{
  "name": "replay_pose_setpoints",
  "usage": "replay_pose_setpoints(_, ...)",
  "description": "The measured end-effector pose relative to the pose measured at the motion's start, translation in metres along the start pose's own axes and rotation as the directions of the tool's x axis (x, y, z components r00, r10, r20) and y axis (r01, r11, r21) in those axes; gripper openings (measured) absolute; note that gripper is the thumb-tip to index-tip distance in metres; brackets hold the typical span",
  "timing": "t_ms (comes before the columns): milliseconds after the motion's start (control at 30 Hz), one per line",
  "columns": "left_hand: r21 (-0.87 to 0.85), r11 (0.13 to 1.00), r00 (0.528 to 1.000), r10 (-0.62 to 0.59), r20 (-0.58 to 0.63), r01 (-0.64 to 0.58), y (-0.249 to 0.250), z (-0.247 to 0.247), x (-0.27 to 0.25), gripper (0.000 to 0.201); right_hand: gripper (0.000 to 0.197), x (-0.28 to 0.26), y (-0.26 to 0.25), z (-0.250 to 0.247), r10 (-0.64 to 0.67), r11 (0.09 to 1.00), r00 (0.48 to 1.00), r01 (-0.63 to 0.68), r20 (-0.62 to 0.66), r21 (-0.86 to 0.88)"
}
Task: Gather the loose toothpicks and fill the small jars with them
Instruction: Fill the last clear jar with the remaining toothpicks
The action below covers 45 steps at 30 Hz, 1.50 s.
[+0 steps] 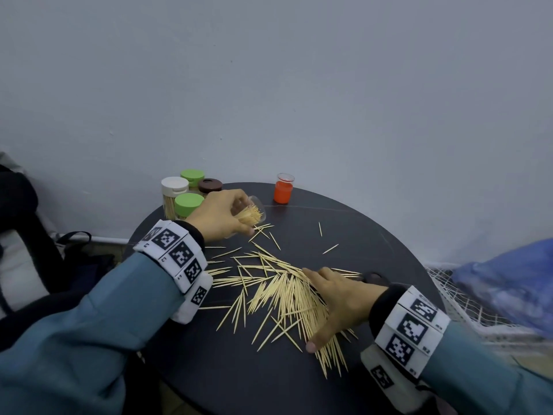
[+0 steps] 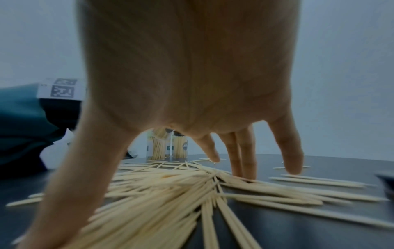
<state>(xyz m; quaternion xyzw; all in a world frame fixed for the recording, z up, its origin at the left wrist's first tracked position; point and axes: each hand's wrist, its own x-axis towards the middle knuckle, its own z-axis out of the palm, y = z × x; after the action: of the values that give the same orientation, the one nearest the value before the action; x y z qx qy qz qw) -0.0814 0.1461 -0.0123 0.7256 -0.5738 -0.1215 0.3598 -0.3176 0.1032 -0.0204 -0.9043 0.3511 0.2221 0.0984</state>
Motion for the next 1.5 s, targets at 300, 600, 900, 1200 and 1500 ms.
replay_pose_setpoints(300, 0.023, 1.0, 1.0, 0.02, 0.011, -0.02, 0.003, 0.003, 0.001, 0.044, 0.079, 0.023, 0.016, -0.011, -0.022, 0.998, 0.993, 0.028, -0.12, 0.054)
replay_pose_setpoints(600, 0.037, 0.999, 0.999, 0.028, 0.018, -0.029, 0.003, 0.005, 0.002, 0.044, 0.044, 0.039, 0.015, -0.014, 0.012, 1.0, 0.982, -0.015, -0.189, -0.013)
replay_pose_setpoints(900, 0.044, 0.998, 0.998, 0.038, 0.049, -0.04, 0.007, 0.007, 0.004, 0.043, 0.032, 0.049, 0.003, -0.011, 0.098, 0.994, 0.982, -0.088, -0.16, 0.07)
replay_pose_setpoints(1200, 0.025, 0.998, 0.995, 0.061, 0.08, -0.064, 0.01, 0.008, 0.002, 0.042, 0.032, 0.051, 0.003, -0.009, 0.137, 0.987, 0.974, -0.118, -0.178, 0.113)
replay_pose_setpoints(1500, 0.004, 0.997, 0.992, 0.072, 0.108, -0.072, 0.009, 0.011, 0.002, 0.043, 0.022, 0.056, 0.01, -0.011, 0.124, 0.97, 0.969, -0.073, -0.212, 0.231)
